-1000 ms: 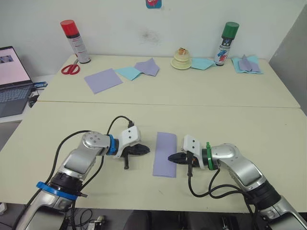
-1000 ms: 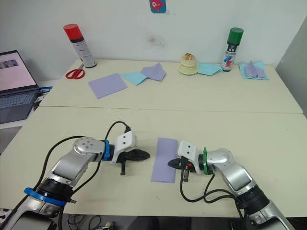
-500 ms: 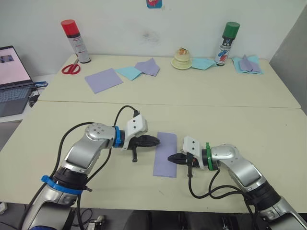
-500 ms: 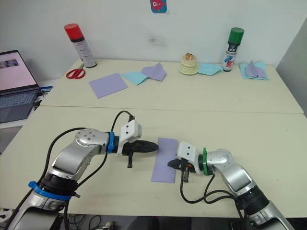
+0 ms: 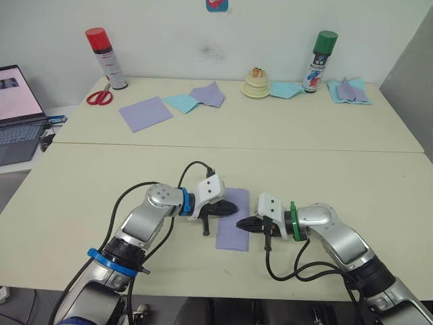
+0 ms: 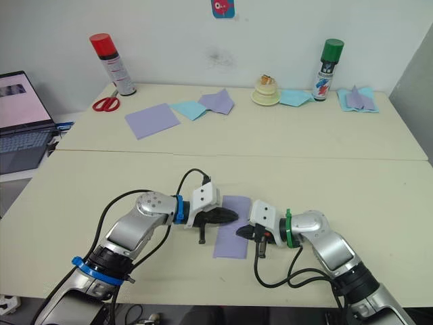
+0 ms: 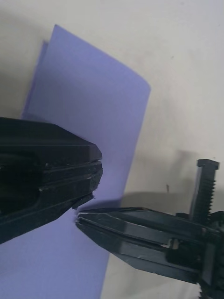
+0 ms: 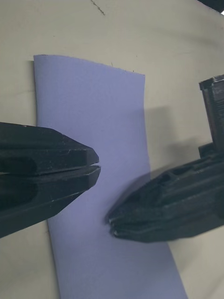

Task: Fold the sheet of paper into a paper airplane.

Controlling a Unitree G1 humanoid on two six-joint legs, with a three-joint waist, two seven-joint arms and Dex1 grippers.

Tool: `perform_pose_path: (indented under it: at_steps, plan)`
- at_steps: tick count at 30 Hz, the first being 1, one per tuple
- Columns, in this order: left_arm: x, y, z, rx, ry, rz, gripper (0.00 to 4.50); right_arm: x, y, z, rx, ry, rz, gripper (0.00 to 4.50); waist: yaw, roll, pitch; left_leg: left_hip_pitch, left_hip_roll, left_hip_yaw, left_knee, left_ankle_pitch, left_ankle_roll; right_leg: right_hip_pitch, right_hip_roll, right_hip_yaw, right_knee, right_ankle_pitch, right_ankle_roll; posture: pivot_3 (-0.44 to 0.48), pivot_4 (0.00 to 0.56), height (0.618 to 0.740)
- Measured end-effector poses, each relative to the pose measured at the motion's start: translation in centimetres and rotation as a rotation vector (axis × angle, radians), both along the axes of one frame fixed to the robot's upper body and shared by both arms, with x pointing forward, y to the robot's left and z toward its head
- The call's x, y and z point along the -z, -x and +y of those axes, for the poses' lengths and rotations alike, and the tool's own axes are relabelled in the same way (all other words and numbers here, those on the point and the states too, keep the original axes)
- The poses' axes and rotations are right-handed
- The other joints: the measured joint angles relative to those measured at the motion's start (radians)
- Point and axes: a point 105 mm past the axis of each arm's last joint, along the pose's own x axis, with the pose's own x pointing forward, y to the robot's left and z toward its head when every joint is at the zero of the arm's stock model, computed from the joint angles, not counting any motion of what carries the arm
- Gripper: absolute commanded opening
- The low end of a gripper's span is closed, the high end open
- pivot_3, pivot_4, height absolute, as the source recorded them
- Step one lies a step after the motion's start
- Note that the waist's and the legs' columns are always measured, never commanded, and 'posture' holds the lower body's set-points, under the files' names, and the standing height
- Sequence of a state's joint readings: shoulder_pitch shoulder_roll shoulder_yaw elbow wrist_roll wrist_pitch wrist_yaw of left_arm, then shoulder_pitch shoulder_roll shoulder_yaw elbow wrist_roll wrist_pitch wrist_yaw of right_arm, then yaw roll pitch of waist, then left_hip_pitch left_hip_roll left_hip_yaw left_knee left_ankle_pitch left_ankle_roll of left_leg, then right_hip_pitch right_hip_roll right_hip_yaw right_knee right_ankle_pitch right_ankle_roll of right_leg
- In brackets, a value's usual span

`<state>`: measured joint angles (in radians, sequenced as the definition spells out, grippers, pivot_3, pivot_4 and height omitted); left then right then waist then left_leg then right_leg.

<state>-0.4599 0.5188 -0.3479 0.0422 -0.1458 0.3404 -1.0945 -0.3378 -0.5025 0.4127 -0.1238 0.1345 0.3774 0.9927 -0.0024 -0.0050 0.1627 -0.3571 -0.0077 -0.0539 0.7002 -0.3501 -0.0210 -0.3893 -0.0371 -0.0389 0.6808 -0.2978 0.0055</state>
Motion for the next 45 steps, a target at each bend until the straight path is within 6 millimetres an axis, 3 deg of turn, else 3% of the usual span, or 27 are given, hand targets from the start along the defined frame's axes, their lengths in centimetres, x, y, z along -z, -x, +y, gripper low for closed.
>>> perform_pose_path:
  at_steps: [9,15,25,45]
  plan:
    - [0.7,0.3,0.4,0.017,-0.021,-0.024,0.0,-0.2,0.1,-0.1,-0.001,-0.021,0.002,0.03,0.0,0.0,0.0,0.0,0.0,0.0,0.0,0.0,0.0,0.0,0.0,0.0,0.0,0.0,0.0,0.0,0.15,0.717]
    - [0.7,0.2,0.6,0.02,-0.021,-0.027,0.0,-1.5,-0.8,-1.0,0.047,-0.082,-0.015,0.03,0.0,0.0,0.0,0.0,0.0,0.0,0.0,0.0,0.0,0.0,0.0,0.0,0.0,0.0,0.0,0.0,0.15,0.717]
    - [0.8,0.2,0.6,0.017,-0.02,-0.028,0.0,0.0,-1.6,-0.6,0.065,-0.083,-0.024,0.03,0.0,0.0,0.0,0.0,0.0,0.0,0.0,0.0,0.0,0.0,0.0,0.0,0.0,0.0,0.0,0.0,0.15,0.717]
    - [1.2,0.2,0.8,-0.001,-0.023,-0.008,0.0,1.8,3.4,-0.7,-0.081,-0.05,0.009,0.03,0.0,-0.002,-0.012,0.003,0.0,0.0,-0.001,0.0,0.0,0.002,0.0,0.0,0.0,0.0,0.0,0.0,0.15,0.717]
